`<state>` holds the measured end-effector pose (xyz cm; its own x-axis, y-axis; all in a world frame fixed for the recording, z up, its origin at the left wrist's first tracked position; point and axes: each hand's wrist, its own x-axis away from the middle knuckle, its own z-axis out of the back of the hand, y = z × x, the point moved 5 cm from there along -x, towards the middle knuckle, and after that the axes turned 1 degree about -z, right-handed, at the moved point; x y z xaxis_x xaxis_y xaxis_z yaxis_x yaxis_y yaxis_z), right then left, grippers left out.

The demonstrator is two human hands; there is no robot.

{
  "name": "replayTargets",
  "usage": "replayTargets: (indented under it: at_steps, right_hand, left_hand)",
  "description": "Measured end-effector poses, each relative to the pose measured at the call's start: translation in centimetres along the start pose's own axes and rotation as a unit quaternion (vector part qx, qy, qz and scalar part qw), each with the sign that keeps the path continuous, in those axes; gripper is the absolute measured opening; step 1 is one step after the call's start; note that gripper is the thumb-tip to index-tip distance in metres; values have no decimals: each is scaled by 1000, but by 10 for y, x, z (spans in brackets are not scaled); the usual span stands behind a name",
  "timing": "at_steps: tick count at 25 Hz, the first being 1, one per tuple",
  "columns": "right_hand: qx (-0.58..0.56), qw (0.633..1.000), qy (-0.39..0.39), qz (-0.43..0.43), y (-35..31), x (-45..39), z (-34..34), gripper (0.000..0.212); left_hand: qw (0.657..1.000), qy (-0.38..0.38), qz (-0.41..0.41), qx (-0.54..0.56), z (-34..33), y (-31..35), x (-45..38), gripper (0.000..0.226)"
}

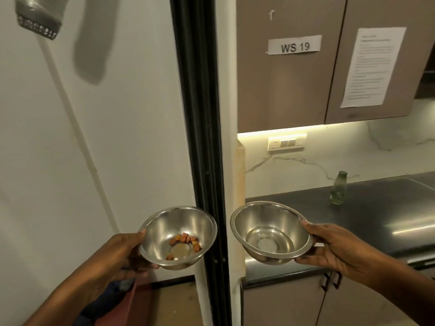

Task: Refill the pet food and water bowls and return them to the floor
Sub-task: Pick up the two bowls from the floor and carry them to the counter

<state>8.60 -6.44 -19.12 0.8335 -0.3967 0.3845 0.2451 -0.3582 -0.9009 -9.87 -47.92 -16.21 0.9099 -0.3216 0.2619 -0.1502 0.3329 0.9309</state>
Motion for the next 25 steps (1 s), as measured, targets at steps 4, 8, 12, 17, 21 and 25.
replayTargets:
  at_steps: [4, 8, 12, 17, 21, 25]
  right_hand:
    - [20, 1000, -2, -1, -21, -18, 84, 35]
    - [46, 999, -12, 11, -36, -38, 150, 35]
    - [39, 999, 4, 13, -35, -65, 211, 36]
    - [-27, 998, 57, 28, -9, -105, 263, 36]
    - [-99, 988, 114, 32, 31, -163, 294, 31]
    - [-121, 976, 176, 31, 62, -245, 323, 30]
  left_hand:
    - [1000, 22, 9, 13, -81, 18, 11, 44]
    - [999, 31, 21, 37, -154, 25, 10, 41]
    - [996, 33, 33, 73, -230, 19, -4, 42]
    - [985, 39, 48, 162, -334, -15, -57, 36]
    - [971, 58, 53, 227, -432, -55, -113, 36]
    - [948, 126, 56, 288, -510, -89, -173, 30]
